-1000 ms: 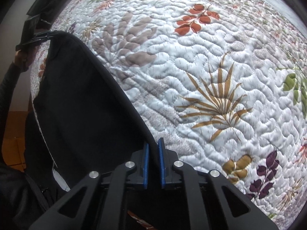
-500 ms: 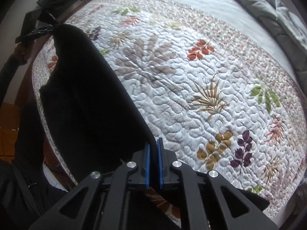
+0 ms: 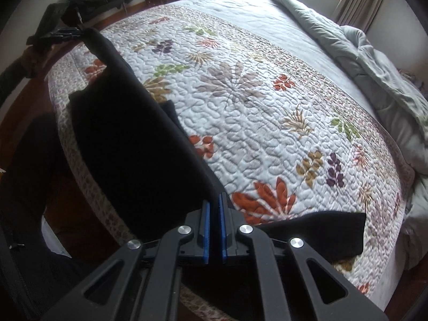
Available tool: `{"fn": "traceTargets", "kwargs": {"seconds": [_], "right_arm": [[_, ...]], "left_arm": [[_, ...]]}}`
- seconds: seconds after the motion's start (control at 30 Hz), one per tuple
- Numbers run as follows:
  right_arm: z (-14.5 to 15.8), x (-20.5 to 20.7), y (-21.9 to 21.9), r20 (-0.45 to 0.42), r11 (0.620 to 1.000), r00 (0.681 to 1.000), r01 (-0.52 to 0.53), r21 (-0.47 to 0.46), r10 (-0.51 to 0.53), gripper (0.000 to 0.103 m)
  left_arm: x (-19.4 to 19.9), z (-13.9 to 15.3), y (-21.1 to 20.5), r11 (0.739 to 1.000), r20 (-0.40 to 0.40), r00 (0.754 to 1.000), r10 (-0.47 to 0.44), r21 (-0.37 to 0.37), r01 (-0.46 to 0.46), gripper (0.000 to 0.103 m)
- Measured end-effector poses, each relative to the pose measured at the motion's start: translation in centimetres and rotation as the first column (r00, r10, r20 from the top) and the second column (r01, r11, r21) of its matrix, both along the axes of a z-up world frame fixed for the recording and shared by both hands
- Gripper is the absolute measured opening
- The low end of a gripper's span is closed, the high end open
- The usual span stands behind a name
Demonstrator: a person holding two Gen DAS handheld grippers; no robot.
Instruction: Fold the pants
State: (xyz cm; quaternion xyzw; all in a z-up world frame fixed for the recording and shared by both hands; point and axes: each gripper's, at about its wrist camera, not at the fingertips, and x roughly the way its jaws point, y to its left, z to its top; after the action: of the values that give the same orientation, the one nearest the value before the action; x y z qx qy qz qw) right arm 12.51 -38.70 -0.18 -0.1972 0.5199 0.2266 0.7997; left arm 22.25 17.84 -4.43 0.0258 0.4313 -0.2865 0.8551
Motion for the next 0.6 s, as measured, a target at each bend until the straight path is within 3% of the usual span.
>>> {"fn": "traceTargets", "kwargs": {"seconds": [0.2,0.3,0.47,0.6], "right_arm": [[-3.3,-5.3,1.6,0.033,0.999,0.999,0.037,-0.020,-0.036,0.006],[-5.5,-7.3,3.0,0.041,0.996,0.998,0.040,-0.075,-0.037,0.006],[-8.7,-9.1,4.0,0.030,0.992,0.997,0.074,-0.104,-0.071,0.007],[-10.5,-9.8,4.8,0.026,0.988,0.997,0.078,-0.135,-0.075,0.007]], "left_arm": [[-4.4,-2.5,0.2,0.993,0.017,0.999,-0.035,0.117,0.032,0.021],[-5.8,-3.9,0.4,0.986,0.017,0.999,-0.047,0.164,0.044,0.019],[-8.3,-7.3,0.5,0.966,-0.012,0.997,-0.072,0.248,0.072,0.016],[-9.3,-9.1,0.6,0.961,-0.033,0.997,-0.070,0.264,0.076,0.016]]}}
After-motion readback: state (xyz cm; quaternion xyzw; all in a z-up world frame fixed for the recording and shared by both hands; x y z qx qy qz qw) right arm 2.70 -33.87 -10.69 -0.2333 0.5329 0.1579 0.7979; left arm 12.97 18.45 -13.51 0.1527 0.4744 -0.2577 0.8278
